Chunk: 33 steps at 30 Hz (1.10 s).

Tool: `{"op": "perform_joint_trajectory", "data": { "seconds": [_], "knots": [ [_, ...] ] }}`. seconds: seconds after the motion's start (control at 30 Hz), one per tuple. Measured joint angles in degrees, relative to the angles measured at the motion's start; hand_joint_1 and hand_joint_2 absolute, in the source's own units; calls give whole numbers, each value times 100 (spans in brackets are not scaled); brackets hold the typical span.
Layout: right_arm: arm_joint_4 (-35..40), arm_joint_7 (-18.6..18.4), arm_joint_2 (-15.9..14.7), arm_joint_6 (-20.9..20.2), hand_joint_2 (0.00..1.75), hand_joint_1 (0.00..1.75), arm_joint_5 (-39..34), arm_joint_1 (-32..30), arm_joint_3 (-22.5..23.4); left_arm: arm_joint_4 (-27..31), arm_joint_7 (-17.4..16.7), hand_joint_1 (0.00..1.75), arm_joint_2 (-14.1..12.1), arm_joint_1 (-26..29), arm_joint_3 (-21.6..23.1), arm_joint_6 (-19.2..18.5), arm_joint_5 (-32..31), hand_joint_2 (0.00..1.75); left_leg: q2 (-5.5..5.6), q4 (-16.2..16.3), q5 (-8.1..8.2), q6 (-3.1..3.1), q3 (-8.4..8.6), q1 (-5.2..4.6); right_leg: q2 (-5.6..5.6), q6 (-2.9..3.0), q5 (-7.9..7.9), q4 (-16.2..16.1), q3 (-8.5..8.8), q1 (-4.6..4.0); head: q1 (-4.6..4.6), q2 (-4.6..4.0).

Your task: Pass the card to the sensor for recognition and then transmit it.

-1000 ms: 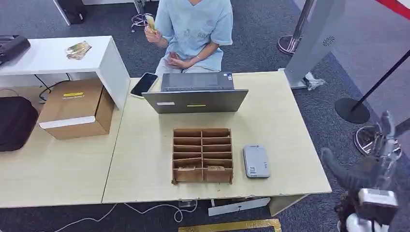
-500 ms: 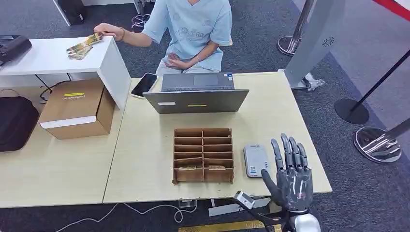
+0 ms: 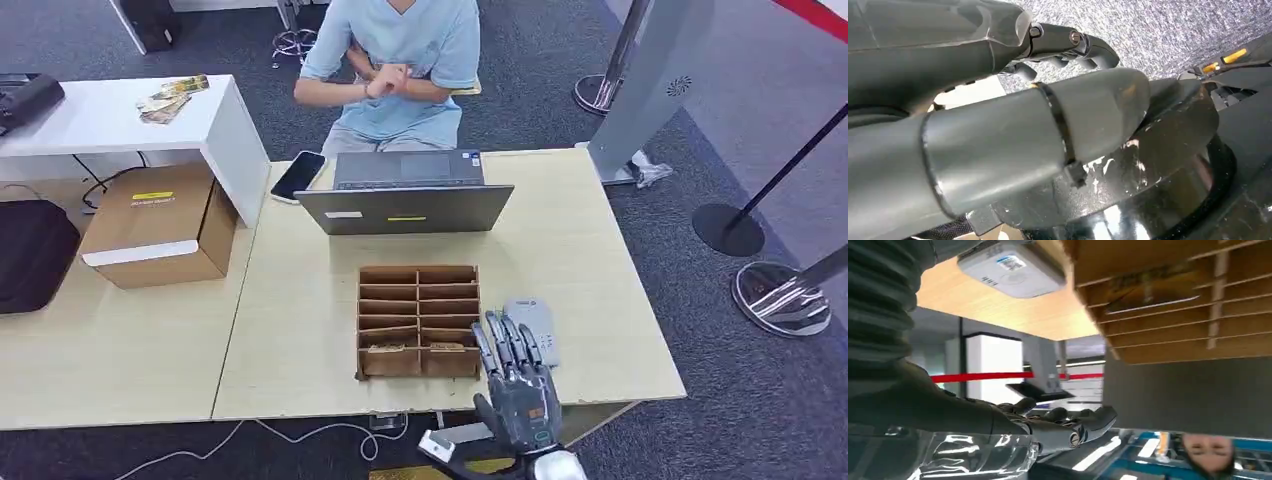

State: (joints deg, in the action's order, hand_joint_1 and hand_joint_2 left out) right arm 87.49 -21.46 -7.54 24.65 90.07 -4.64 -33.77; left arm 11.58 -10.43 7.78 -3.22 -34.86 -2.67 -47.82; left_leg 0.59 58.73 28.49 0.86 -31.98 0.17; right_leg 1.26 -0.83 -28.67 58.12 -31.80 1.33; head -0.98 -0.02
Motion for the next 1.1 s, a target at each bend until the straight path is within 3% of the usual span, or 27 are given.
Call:
{"op": "perform_joint_trajectory", "data": {
  "seconds": [0.2, 0.43, 0.67, 1.1],
  "knots": [
    [-138, 345, 275, -65, 175, 0, -2, 47, -2, 0, 2, 0, 4, -1, -39, 0, -7, 0, 0, 0, 0, 0, 0, 0, 0, 0, 0, 1, 3, 1, 0, 0],
    [-360, 362, 406, -93, 175, 0, -2, 208, -13, 0, 90, 0, 4, 2, -101, -17, -37, 0, 0, 1, 0, 0, -1, -2, 0, 0, 1, 0, 4, 2, 2, 0],
    [-599, -62, 417, -245, 175, 0, -2, 495, -59, 0, 103, 0, 4, 1, -118, -31, -105, 0, 0, 2, -1, 0, 1, -1, 0, 0, 1, 0, 3, 1, 2, 0],
    [-892, -116, 417, -376, 175, 0, -2, 654, 199, 0, 103, 0, -2, -4, -123, -66, -160, 0, 0, 2, -1, 0, -1, -2, 0, 0, 2, 0, 3, 2, 2, 0]
  ]
}}
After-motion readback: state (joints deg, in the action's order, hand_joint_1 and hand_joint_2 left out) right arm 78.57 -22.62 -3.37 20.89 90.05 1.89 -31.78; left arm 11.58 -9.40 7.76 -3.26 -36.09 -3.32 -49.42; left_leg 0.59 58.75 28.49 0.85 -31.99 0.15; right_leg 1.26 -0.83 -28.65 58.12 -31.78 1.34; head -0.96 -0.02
